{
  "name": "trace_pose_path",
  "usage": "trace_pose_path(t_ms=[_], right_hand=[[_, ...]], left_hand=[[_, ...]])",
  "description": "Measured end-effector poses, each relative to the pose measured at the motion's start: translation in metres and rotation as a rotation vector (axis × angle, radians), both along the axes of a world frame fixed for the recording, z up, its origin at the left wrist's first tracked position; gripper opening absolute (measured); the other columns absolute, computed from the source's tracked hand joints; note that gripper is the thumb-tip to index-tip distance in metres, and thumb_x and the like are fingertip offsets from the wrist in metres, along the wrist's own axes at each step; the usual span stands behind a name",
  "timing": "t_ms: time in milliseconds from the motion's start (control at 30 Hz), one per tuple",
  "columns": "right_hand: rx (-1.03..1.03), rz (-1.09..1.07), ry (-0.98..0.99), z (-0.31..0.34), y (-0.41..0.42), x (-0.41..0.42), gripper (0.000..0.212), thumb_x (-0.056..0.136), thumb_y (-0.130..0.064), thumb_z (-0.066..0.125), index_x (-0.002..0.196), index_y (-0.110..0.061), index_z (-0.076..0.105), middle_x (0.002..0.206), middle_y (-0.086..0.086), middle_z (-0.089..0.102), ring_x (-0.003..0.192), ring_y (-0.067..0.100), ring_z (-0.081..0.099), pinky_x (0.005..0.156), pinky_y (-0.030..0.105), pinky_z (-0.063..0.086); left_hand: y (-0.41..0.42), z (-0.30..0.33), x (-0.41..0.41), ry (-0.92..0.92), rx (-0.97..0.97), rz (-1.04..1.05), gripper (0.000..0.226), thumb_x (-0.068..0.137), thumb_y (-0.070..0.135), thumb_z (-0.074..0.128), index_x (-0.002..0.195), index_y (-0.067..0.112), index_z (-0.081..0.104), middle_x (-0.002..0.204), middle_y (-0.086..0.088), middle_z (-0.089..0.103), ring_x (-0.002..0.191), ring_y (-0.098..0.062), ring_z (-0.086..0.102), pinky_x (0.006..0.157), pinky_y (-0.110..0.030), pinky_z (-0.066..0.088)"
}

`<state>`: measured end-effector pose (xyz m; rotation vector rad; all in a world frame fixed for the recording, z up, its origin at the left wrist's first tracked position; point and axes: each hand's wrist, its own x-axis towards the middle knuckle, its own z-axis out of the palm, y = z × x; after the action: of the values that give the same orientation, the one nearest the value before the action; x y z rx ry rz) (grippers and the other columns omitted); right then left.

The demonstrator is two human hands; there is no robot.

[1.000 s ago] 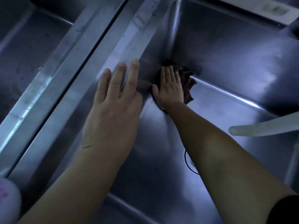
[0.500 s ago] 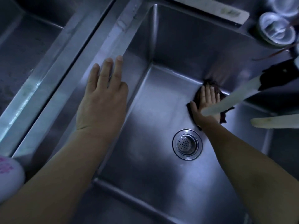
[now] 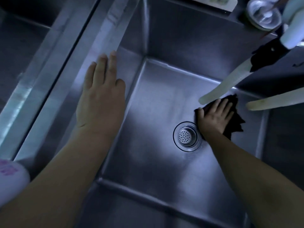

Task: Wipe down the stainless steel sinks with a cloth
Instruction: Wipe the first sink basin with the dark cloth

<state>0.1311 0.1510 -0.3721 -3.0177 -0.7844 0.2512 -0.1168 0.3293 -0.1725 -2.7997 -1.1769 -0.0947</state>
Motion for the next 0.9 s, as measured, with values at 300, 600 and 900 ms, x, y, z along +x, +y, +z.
trace_pose_path(t_ms=[300, 600, 900], right_hand=[[0.047, 0.346, 0.058, -0.001, 0.120, -0.090, 0.089, 0.083, -0.062, 0.036, 0.149, -0.006, 0.017, 0.157, 0.019, 0.012, 0.146, 0.034, 0.003, 0.116, 0.052, 0.001], [0.075, 0.845, 0.180, -0.005, 0.094, -0.194, 0.084, 0.090, -0.062, 0.030, 0.151, -0.008, 0.010, 0.159, 0.015, 0.006, 0.146, 0.031, -0.004, 0.118, 0.048, -0.003], [-0.013, 1.100, 0.204, -0.002, 0.015, -0.180, 0.087, 0.085, -0.061, 0.040, 0.151, -0.011, 0.014, 0.159, 0.010, 0.009, 0.147, 0.027, -0.001, 0.119, 0.047, 0.000]], left_hand=[[0.003, -0.006, -0.002, 0.082, 0.012, 0.004, 0.015, 0.091, 0.005, 0.048, 0.100, -0.002, 0.058, 0.156, -0.021, 0.006, 0.143, -0.038, 0.010, 0.118, -0.048, 0.010], [0.000, -0.004, -0.002, 0.052, -0.001, 0.005, 0.020, 0.089, 0.010, 0.050, 0.097, -0.006, 0.058, 0.155, -0.022, 0.013, 0.142, -0.039, 0.014, 0.118, -0.048, 0.010], [-0.018, -0.003, 0.010, 0.110, 0.039, 0.059, 0.037, 0.085, 0.015, 0.052, 0.119, 0.001, 0.053, 0.155, -0.023, 0.010, 0.144, -0.037, 0.006, 0.117, -0.049, 0.002]])
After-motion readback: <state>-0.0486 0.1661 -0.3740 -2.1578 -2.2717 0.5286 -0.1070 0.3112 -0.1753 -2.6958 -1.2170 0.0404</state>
